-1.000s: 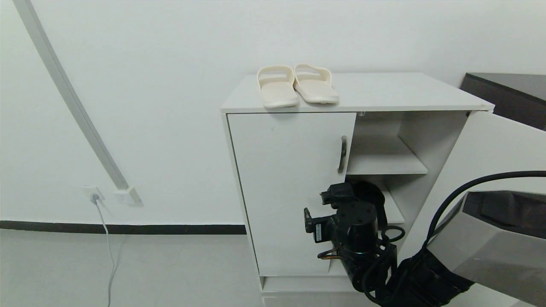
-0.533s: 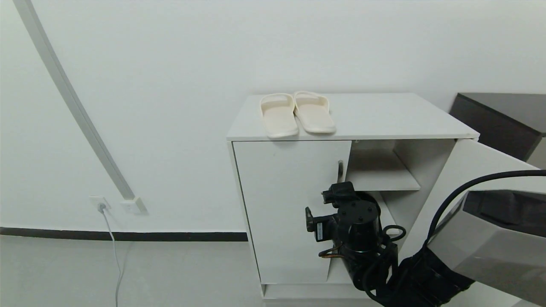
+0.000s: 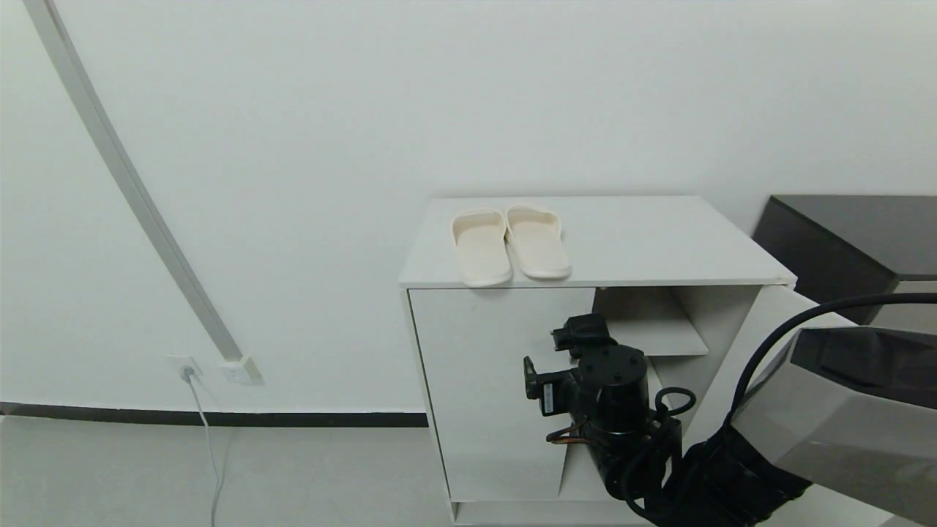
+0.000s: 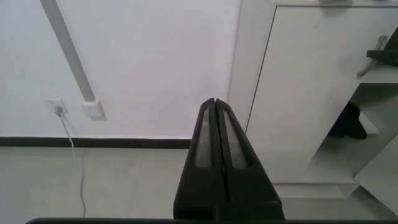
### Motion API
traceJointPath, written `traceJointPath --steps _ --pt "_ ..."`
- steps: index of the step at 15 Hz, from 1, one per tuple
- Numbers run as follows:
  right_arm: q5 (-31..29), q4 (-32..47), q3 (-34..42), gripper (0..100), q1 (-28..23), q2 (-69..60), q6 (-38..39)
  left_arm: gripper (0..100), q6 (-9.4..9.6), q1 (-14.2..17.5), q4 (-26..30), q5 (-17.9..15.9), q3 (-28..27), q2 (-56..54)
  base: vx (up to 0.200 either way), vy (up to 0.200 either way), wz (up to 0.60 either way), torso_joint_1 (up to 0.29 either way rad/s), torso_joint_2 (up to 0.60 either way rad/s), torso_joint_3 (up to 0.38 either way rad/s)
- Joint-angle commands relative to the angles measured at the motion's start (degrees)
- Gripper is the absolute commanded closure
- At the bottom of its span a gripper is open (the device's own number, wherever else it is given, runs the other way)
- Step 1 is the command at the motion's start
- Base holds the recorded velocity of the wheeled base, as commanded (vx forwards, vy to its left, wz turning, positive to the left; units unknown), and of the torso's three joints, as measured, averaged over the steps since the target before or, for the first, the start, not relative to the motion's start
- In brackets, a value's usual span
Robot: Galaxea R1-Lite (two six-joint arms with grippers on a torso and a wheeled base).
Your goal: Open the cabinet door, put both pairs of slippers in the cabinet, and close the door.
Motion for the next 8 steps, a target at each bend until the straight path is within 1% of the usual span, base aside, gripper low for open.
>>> traceJointPath --steps 1,8 --pt "0.0 0.0 0.0 0 0.0 0.1 0.0 100 -0.04 0.0 0.0 0.0 -0.1 0.1 0.0 0.0 0.0 0.232 -0.55 -0.315" --pt "0.0 -0.1 0.1 0 0.0 0.1 0.1 100 -0.04 0.0 0.0 0.0 0.0 0.1 0.0 0.0 0.0 0.254 -0.58 -0.328"
